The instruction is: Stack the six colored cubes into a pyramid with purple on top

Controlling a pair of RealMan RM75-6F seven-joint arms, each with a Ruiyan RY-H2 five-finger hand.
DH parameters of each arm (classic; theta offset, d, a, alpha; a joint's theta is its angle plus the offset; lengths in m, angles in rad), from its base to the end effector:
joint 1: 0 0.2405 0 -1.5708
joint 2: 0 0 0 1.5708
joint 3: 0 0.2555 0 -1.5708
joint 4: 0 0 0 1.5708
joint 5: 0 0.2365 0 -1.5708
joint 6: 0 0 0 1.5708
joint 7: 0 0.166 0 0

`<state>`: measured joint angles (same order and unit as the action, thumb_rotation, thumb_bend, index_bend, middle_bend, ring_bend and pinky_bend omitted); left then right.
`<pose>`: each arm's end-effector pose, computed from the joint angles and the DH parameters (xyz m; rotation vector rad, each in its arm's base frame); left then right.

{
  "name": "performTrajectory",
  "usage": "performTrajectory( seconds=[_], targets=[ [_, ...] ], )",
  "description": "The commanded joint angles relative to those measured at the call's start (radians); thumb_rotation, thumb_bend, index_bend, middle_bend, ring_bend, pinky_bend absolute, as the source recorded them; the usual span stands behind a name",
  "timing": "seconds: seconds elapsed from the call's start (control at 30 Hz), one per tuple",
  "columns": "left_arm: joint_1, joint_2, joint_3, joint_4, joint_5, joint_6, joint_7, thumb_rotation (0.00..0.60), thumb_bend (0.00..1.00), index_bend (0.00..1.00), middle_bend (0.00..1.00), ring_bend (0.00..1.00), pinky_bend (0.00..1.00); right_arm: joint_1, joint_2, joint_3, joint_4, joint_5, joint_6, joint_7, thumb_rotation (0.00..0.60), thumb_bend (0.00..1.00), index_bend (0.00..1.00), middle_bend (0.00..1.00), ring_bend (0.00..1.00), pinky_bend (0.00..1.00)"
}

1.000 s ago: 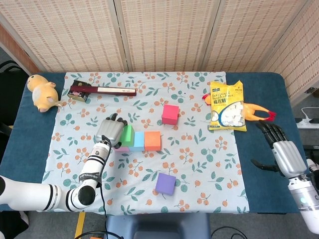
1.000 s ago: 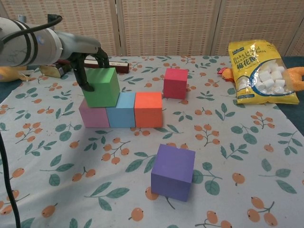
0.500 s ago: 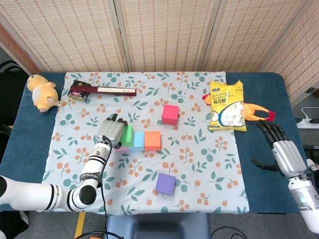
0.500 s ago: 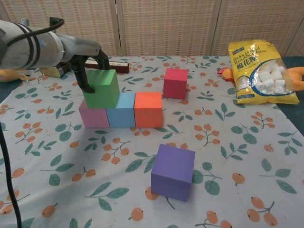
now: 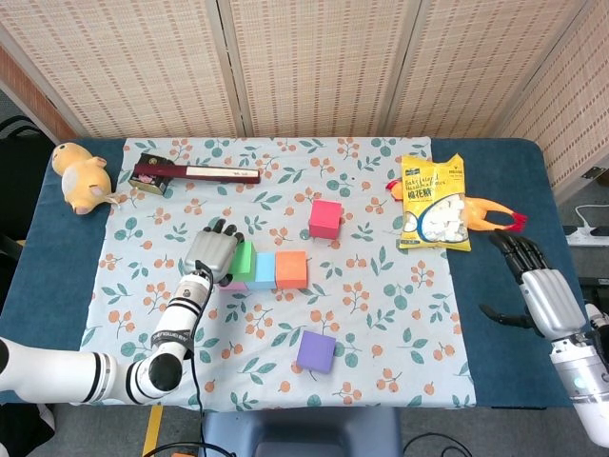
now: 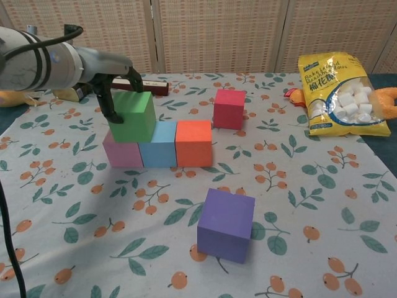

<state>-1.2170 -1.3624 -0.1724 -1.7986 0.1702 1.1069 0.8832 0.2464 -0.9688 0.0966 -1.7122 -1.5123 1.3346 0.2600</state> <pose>-0.0573 0.3928 -0.0111 -1.8312 -0.9287 -0.5115 -0.2763 -0.2621 0.1566 1.4794 -1.0434 1.1193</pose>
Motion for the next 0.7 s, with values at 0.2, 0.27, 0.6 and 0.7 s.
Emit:
performTrajectory(
  seconds=[0.2,0.27,0.6,0.7],
  targets=[
    [-0.002,0.016,-0.004,-0.018,-0.014,-0.012,0.000,0.600,0.28,0.39,0.04,0.00,0.24,-0.001,0.003,-0.002,0.001,0.000,-0.001,0.006,0.600,0.00,0.00,0.00,0.00,0.00],
    [-0.002,0.018,-0.005,-0.020,-0.015,-0.015,-0.001,0.600,0.28,0.38,0.03,0.00,0.24,-0.002,0.004,-0.002,0.000,-0.001,0.001,0.008,0.600,0.00,0.00,0.00,0.00,0.00],
    [-0.006,0.029,-0.005,-0.015,-0.026,-0.044,-0.011,0.600,0.27,0.30,0.00,0.00,0.23,-0.004,0.005,-0.004,0.002,0.000,0.000,0.012,0.600,0.00,0.00,0.00,0.00,0.00],
    [-0.010,0.032,-0.002,-0.013,-0.029,-0.050,-0.010,0.600,0.28,0.28,0.00,0.00,0.23,-0.003,0.003,-0.004,0.004,0.001,-0.002,0.013,0.600,0.00,0.00,0.00,0.00,0.00]
  ],
)
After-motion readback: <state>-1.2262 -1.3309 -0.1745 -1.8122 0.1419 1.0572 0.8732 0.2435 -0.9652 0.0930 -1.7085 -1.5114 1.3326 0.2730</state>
